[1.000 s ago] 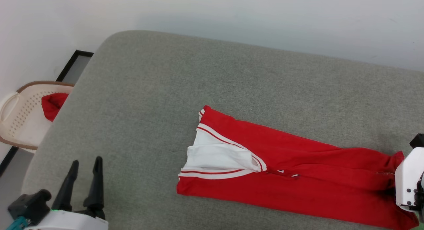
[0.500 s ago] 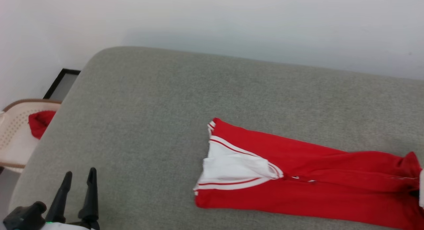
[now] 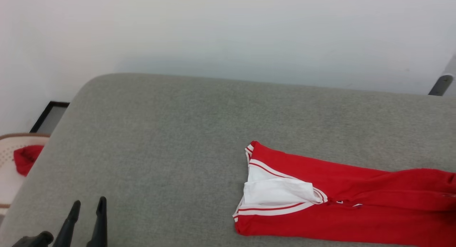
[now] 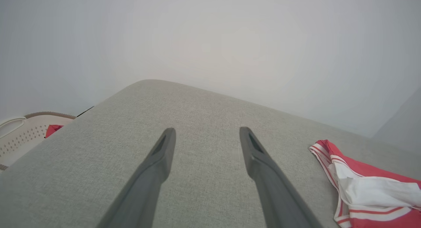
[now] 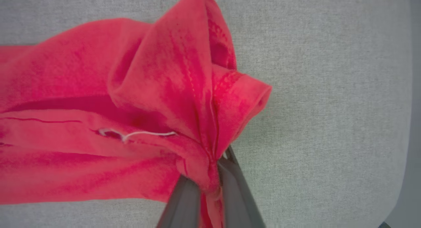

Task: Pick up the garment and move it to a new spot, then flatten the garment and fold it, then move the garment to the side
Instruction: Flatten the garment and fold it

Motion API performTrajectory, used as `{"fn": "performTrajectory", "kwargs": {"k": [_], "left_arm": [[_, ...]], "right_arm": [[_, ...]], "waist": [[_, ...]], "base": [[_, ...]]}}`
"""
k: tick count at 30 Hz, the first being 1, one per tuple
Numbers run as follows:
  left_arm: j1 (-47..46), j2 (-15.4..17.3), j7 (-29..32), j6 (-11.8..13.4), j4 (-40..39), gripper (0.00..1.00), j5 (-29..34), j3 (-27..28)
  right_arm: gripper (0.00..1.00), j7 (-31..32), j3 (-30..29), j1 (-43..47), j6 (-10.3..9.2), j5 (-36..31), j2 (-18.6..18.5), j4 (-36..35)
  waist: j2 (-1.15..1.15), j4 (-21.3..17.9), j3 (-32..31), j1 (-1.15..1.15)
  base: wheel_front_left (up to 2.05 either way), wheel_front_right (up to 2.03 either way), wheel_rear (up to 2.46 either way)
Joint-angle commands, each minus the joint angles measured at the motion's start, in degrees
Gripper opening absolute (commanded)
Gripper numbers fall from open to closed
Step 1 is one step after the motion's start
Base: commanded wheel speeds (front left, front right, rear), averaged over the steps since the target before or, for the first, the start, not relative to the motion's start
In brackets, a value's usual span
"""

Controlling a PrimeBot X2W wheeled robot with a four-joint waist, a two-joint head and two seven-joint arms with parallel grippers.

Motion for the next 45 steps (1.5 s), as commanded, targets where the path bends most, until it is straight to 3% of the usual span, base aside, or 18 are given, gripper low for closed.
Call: {"fn": "performTrajectory", "kwargs": {"k": [1,8,20,27,40,42,43,44,45], "left_arm": [[0.6,-0.3,0.0,-0.2,0.1,1.00,0.1,0.2],[1.3,-0.8,0.0,-0.2,0.7,1.00,-0.2,0.4],[-0.4,-1.4,1.7,0.1,0.8,1.00,-0.6,-1.7],[-3.1,-2.4,2.7,-0.5,2.2,1.00,-0.1,-4.9],[-7.6,-3.9,2.8,-1.3,5.8,1.00,-0.7,-8.9],[-7.8,-4.0,2.7,-1.4,6.3,1.00,-1.0,-9.1],[-7.9,-4.0,2.5,-1.4,6.5,1.00,-1.0,-9.1],[-8.1,-4.0,2.4,-1.5,6.7,1.00,-1.0,-9.1],[-8.1,-3.9,2.3,-1.5,6.9,1.00,-1.2,-9.0]], "right_arm": [[0.00,0.2,0.6,-0.8,-0.08,0.0,-0.1,-0.6],[0.00,2.2,4.9,-0.9,-0.07,3.8,1.6,-6.6],[0.00,6.0,9.8,-1.3,-0.07,9.6,10.7,-16.7],[0.00,4.6,13.2,-2.9,-0.07,9.2,16.1,-14.9],[0.00,0.3,18.2,-6.0,-0.07,7.4,20.9,-6.1],[0.33,-0.8,18.8,-6.6,-0.07,6.9,20.9,-4.7],[0.42,-1.2,19.2,-6.8,-0.07,6.9,21.0,-4.0],[0.73,-1.5,19.6,-7.0,-0.07,7.0,21.0,-3.4],[0.97,-1.8,20.1,-7.3,-0.07,7.1,21.2,-3.0]], "waist": [[0.00,-1.2,-1.2,0.00],[0.00,-1.8,-2.5,0.00],[0.00,2.6,-3.4,0.00],[0.00,7.6,-3.3,0.00],[0.00,14.1,-2.8,0.00],[0.00,14.3,-2.6,0.00],[0.00,14.3,-2.5,0.00],[0.00,14.3,-2.5,0.00],[0.00,14.1,-2.4,0.00]], "base": [[0.00,0.00,0.00],[0.00,0.00,0.00],[0.00,0.00,0.00],[0.00,0.00,0.00],[0.00,0.00,0.00],[0.00,0.00,0.00],[0.00,0.00,0.00],[0.00,0.00,0.00],[0.00,0.00,0.00]]}}
